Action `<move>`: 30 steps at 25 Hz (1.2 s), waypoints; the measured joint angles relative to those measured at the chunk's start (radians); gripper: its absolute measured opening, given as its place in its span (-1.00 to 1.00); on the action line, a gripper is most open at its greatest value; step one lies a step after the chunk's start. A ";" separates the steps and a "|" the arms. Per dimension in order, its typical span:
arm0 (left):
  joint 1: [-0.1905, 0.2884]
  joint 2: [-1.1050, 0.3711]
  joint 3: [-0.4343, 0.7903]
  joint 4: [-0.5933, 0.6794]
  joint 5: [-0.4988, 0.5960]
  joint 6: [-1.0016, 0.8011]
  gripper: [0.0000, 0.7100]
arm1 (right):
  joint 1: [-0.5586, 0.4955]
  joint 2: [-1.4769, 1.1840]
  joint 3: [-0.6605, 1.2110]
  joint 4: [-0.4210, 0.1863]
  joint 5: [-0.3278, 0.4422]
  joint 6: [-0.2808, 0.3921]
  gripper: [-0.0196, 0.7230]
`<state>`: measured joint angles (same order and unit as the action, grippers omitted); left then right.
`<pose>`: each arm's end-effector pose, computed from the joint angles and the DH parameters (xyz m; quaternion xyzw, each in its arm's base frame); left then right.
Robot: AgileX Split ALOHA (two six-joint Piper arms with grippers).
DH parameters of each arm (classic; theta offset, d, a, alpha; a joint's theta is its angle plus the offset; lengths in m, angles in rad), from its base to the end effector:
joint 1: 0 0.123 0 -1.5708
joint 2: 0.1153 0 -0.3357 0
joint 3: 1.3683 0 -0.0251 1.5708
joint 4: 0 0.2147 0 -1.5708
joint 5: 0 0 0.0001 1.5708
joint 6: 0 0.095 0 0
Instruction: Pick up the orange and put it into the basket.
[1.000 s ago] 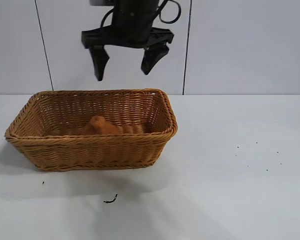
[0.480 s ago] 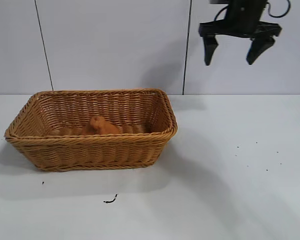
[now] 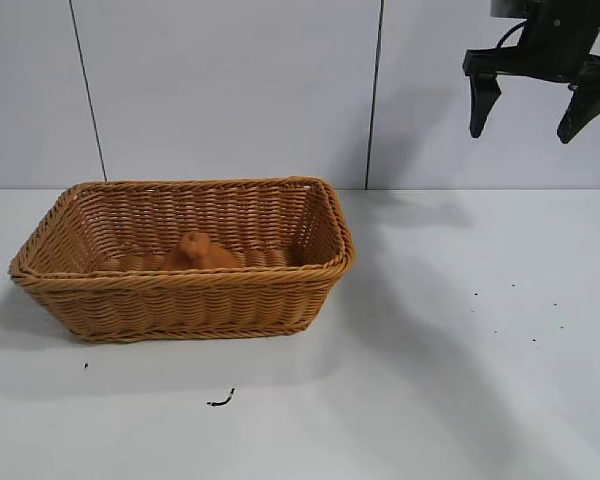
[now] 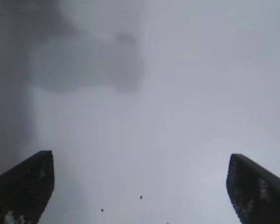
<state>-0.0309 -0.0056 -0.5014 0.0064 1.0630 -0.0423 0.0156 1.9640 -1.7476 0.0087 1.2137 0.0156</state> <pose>-0.0851 0.0032 0.2577 -0.0050 0.8520 -0.0160 0.5233 0.4009 0.0070 0.3209 0.0010 0.9935 0.0060 0.1136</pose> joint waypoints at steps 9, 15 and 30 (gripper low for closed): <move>0.000 0.000 0.000 0.000 0.000 0.000 0.88 | 0.000 -0.535 0.534 0.007 0.002 -0.026 0.92; 0.000 0.000 0.000 0.000 0.000 0.000 0.88 | 0.000 -0.914 0.821 0.008 0.003 -0.026 0.92; 0.000 0.000 0.000 0.000 0.000 0.000 0.88 | 0.000 -1.774 1.255 0.011 -0.187 -0.071 0.92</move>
<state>-0.0309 -0.0056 -0.5014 0.0064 1.0630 -0.0423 0.0156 0.1902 -0.4930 0.0192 1.0272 -0.0550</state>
